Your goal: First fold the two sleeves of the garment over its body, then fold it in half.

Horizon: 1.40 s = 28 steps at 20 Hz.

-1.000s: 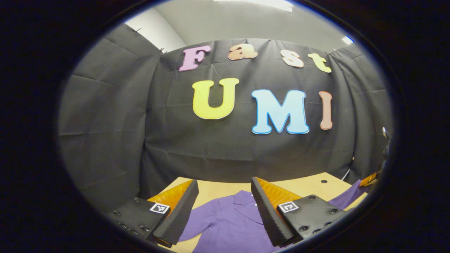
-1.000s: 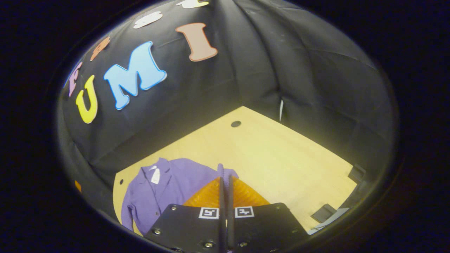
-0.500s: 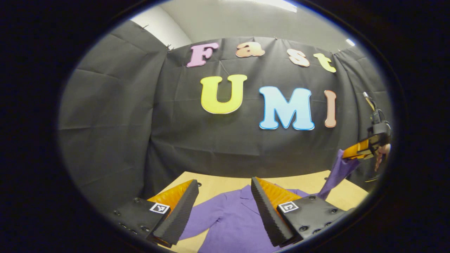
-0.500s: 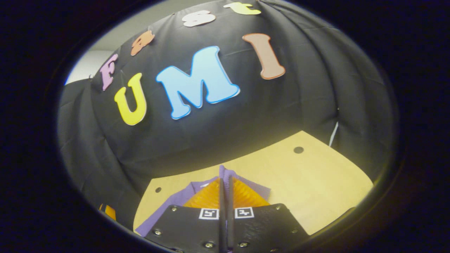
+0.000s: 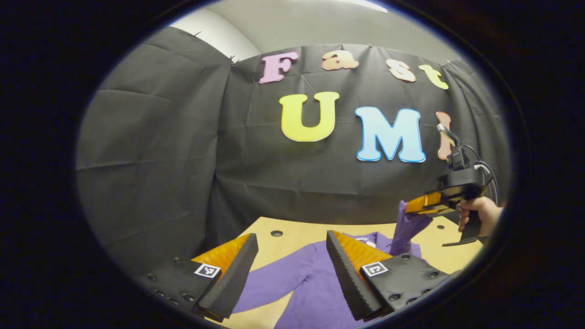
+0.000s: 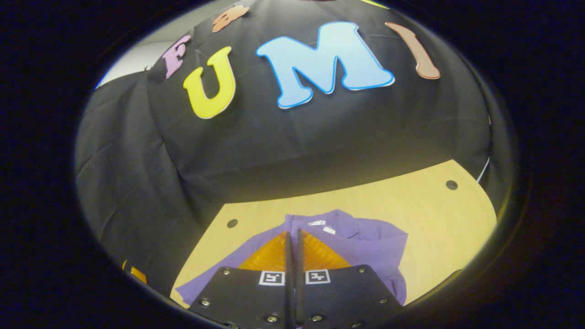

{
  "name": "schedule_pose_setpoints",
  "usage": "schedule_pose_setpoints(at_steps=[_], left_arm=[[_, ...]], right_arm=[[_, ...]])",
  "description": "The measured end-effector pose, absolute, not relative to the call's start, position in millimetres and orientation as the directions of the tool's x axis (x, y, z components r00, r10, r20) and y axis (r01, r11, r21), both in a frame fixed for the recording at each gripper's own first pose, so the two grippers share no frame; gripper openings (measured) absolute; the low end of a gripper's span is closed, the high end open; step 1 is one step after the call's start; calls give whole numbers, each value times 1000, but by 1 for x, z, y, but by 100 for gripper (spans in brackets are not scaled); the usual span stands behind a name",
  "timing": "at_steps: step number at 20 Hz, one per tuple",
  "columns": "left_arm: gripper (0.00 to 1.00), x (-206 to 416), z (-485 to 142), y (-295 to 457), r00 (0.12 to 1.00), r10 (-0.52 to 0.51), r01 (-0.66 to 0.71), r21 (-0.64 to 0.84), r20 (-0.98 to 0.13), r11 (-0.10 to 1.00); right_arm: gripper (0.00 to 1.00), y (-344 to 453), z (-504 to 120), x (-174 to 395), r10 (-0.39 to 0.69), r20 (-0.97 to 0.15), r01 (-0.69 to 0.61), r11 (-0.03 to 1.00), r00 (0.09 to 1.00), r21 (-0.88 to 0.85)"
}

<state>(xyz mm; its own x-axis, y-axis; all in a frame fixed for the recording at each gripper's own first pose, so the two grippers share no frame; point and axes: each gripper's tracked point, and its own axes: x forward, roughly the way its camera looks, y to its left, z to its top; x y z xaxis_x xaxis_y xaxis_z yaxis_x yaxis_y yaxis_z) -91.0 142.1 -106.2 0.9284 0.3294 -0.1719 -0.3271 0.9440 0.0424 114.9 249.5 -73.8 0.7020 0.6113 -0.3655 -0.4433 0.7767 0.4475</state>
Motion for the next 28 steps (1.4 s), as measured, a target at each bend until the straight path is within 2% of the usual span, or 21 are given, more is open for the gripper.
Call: schedule_pose_setpoints(at_steps=[5,7,10,11,13,15,17,18,19,23,25,26,27,28], left_arm=[[94,-106,-116,167,897,397,-396,48,-195,917],[94,-111,-118,174,887,417,-415,52,-198,908],[94,-119,-124,182,875,437,-437,51,-207,898],[94,-121,-127,183,871,442,-443,47,-213,895],[94,-123,-130,185,868,445,-450,34,-221,893],[94,-122,-130,182,869,444,-448,33,-219,893],[94,-123,-132,182,869,443,-446,41,-219,894],[94,-122,-133,182,869,443,-446,42,-221,894],[94,-124,-135,183,867,446,-449,40,-223,893],[94,-129,-145,194,846,478,-485,32,-238,874],[94,-136,-157,211,813,523,-536,20,-256,844],[94,-138,-165,219,796,543,-560,16,-268,828],[94,-141,-174,228,778,561,-581,16,-282,814],[94,-144,-181,236,759,581,-602,21,-295,798]], right_arm=[[2,300,-124,111,632,-454,-513,775,628,368],[3,307,-134,109,626,-465,-524,779,626,343],[10,316,-139,104,629,-464,-553,775,623,306],[17,319,-138,102,637,-461,-567,767,618,299],[39,318,-134,96,635,-456,-585,766,623,267],[72,315,-127,93,625,-445,-593,771,641,230],[83,312,-119,89,625,-429,-600,772,652,212],[80,310,-114,86,625,-419,-602,772,658,206],[83,307,-108,84,624,-409,-601,773,666,202],[84,297,-77,72,626,-349,-596,777,698,203],[83,286,-57,62,620,-303,-590,783,723,197],[80,279,-49,58,612,-286,-583,790,737,189],[84,272,-43,53,602,-267,-575,798,752,180],[83,264,-38,48,592,-252,-567,806,766,171]])
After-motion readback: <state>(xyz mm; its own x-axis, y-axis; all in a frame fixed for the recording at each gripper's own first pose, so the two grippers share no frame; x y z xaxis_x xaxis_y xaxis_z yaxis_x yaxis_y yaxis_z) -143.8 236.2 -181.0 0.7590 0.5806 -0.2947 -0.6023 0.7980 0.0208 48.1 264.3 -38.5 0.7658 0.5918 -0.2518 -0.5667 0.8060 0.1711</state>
